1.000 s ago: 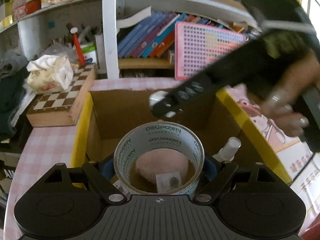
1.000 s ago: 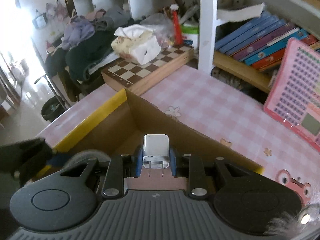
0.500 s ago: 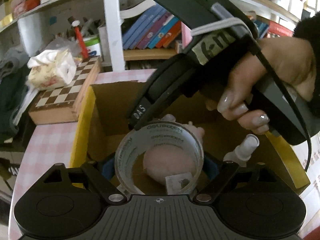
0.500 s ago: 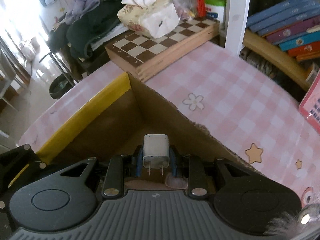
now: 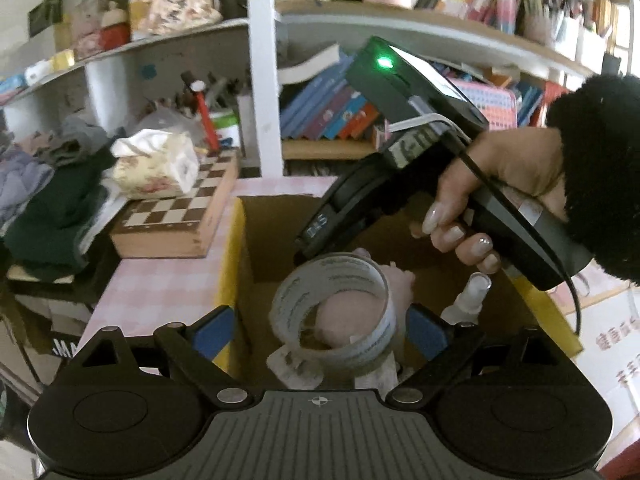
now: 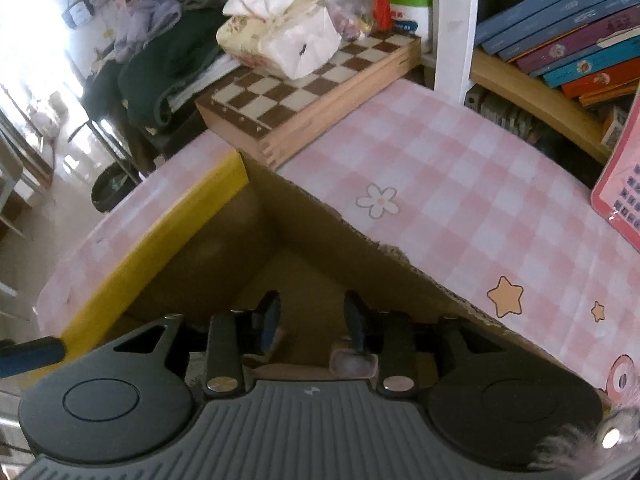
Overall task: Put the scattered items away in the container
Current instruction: 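Lower and open left tool releasing tape while right tool releases plug into box, then withdraw both open tools up and away from the yellow box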
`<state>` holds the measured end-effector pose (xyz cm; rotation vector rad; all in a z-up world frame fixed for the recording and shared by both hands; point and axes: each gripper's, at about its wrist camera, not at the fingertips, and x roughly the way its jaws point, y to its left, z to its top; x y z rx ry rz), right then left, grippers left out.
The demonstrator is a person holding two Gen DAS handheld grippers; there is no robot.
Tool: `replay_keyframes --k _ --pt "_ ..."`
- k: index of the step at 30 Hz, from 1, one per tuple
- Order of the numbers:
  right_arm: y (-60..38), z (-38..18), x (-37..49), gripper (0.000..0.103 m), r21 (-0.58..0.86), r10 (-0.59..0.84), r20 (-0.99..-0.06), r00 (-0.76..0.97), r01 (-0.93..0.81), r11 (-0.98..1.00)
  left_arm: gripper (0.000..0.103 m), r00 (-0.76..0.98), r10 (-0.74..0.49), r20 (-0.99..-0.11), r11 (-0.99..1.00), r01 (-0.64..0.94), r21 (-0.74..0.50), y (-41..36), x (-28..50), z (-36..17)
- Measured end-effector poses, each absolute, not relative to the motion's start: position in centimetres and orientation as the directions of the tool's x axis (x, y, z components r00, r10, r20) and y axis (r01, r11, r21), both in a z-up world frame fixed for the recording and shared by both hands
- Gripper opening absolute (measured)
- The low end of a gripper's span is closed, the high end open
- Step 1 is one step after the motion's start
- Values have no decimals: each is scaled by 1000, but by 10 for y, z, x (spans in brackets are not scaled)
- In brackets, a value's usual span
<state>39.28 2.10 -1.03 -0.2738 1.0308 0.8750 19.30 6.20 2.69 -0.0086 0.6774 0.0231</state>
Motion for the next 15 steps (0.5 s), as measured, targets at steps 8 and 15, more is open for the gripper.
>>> replay_keyframes --k 8,15 --pt "3 28 361 41 195 554 -782 286 -732 653 95 798 20 -602 1000 -31 -7 74 151 42" --pt "-23 62 310 43 203 597 -722 351 -717 667 95 817 -5 -577 1000 3 -4 76 121 53"
